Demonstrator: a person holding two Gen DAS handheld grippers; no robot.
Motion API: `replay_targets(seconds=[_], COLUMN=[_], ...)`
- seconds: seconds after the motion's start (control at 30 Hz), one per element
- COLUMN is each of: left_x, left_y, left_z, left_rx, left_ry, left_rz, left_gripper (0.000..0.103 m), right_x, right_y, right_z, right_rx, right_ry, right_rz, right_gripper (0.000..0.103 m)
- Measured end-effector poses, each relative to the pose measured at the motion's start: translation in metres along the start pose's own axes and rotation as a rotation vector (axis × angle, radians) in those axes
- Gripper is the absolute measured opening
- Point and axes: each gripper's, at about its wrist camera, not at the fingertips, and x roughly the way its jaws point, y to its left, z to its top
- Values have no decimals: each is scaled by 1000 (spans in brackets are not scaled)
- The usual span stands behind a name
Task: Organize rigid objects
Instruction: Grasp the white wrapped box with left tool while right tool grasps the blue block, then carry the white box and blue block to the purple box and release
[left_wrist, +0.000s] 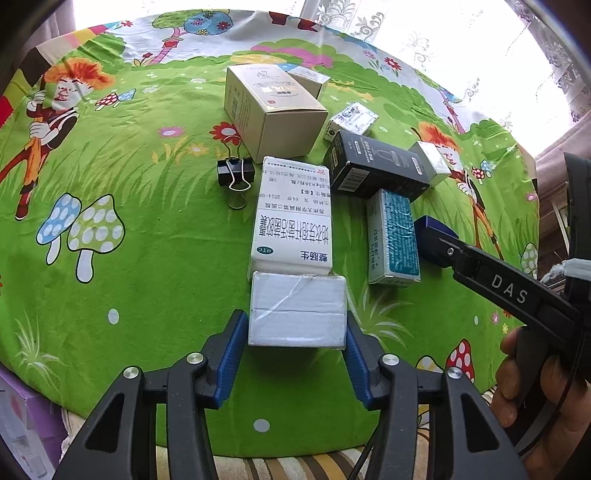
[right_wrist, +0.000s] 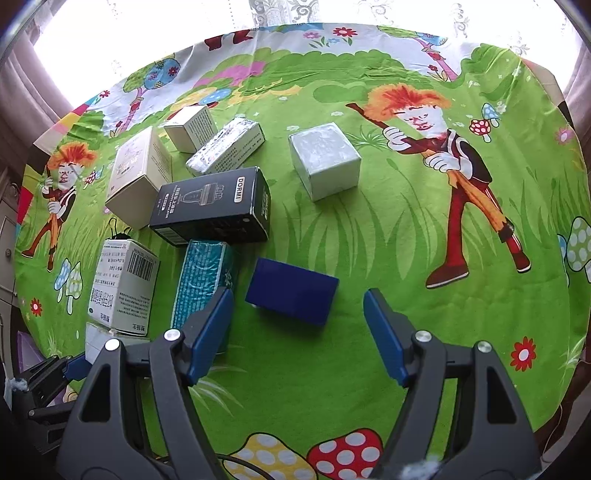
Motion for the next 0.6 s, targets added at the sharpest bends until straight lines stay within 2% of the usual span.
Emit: replay_targets(seconds=[0.23, 0.3, 0.33, 0.6], left_x=[-6, -8, -10, -27], left_y=[3, 4, 4, 7], left_z=[-5, -6, -7, -16], left_rx=[-11, -12, -14, -18], left_ry=[-8, -8, -9, -31], left_rz=[-14, -15, -15, -11], left_gripper=[50, 50, 50, 50], right_x=[10, 13, 13, -9], right_y=[0, -1, -1, 0], right_z=[3, 1, 0, -9], right_rx=[3, -4, -8, -29], right_ry=[-2, 12, 17, -13], right_rz=[-38, -45, -46, -25], right_gripper=[74, 56, 54, 54])
